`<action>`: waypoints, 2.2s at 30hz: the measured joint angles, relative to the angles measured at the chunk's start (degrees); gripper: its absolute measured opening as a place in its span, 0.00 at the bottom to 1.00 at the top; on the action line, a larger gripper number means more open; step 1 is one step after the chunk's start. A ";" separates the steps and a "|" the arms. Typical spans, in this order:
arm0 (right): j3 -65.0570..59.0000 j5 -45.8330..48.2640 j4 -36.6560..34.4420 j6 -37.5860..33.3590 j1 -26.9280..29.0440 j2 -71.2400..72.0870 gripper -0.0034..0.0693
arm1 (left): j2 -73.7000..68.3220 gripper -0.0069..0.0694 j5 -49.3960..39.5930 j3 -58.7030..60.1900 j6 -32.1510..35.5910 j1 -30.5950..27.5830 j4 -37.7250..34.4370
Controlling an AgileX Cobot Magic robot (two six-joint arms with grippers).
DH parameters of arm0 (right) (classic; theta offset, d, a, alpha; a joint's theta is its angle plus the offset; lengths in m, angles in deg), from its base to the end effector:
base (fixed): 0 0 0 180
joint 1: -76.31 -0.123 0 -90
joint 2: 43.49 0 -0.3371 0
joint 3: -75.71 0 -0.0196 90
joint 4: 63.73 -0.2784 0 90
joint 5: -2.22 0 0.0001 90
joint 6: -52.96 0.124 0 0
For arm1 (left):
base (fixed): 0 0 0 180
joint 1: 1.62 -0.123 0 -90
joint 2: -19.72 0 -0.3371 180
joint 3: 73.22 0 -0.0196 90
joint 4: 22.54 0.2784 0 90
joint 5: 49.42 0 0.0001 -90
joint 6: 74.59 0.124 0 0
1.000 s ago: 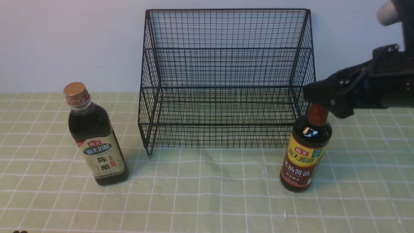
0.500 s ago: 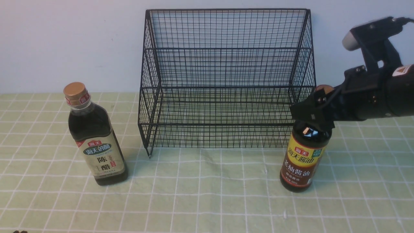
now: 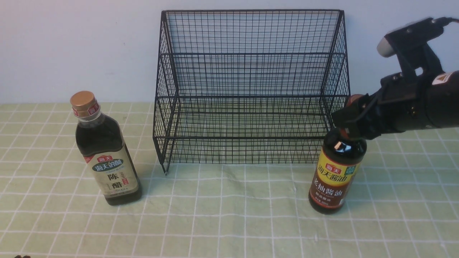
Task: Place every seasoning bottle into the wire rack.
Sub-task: Use the right arm to grab the condiment bottle closest to it, then use the right arm to put the condiment bottle back on the shelf
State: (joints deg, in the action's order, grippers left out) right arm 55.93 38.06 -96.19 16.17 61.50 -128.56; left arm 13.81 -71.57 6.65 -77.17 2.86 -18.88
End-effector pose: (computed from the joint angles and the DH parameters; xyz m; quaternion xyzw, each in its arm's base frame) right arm 0.3057 0.1212 0.3214 -0.2510 0.8830 0.1645 0.3609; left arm 0.0589 -0.0016 0.1596 0.0302 0.8079 -0.0091 0.5885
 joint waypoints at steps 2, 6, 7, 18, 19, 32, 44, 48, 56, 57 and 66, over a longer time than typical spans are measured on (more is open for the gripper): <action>0.07 0.87 0.29 -0.07 0.00 0.46 0.43 | 0.00 0.11 0.00 0.00 0.00 0.00 0.00; 2.39 7.67 0.64 0.11 0.00 2.52 0.43 | 0.00 0.11 0.00 0.00 0.00 0.00 0.00; 2.39 8.09 0.64 0.10 0.00 2.65 0.43 | 0.00 0.11 0.00 0.00 0.00 0.00 0.00; 18.36 14.55 1.04 0.32 -0.11 4.92 0.43 | 0.00 0.11 0.00 0.00 0.00 0.00 0.00; 18.82 14.44 1.04 0.32 -0.11 4.92 0.43 | 0.00 0.11 0.00 0.00 0.00 0.00 0.00; 24.41 1.13 3.43 0.31 -0.18 -0.51 0.43 | 0.00 0.11 0.00 0.00 0.00 0.00 0.00; 24.29 -2.91 1.96 0.47 -0.18 -8.49 0.43 | 0.00 0.11 0.00 0.00 0.00 0.00 0.00; 24.40 -2.36 1.56 0.47 -0.18 -10.25 0.43 | 0.00 0.11 0.00 0.00 0.00 0.00 0.00; 24.40 4.20 5.76 0.28 -0.18 -14.06 0.43 | 0.00 0.11 0.00 0.00 0.00 0.00 0.00; 24.40 4.87 6.21 0.34 -0.18 -14.13 0.43 | 0.00 0.11 0.00 0.00 0.00 0.00 0.00; 24.72 5.63 6.60 0.65 -0.18 -14.42 0.49 | 0.00 0.11 0.00 0.00 0.00 0.00 0.00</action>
State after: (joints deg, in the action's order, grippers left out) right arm 80.65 43.69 -89.59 16.82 61.32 -142.98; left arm 13.81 -71.57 6.65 -77.17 2.86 -18.88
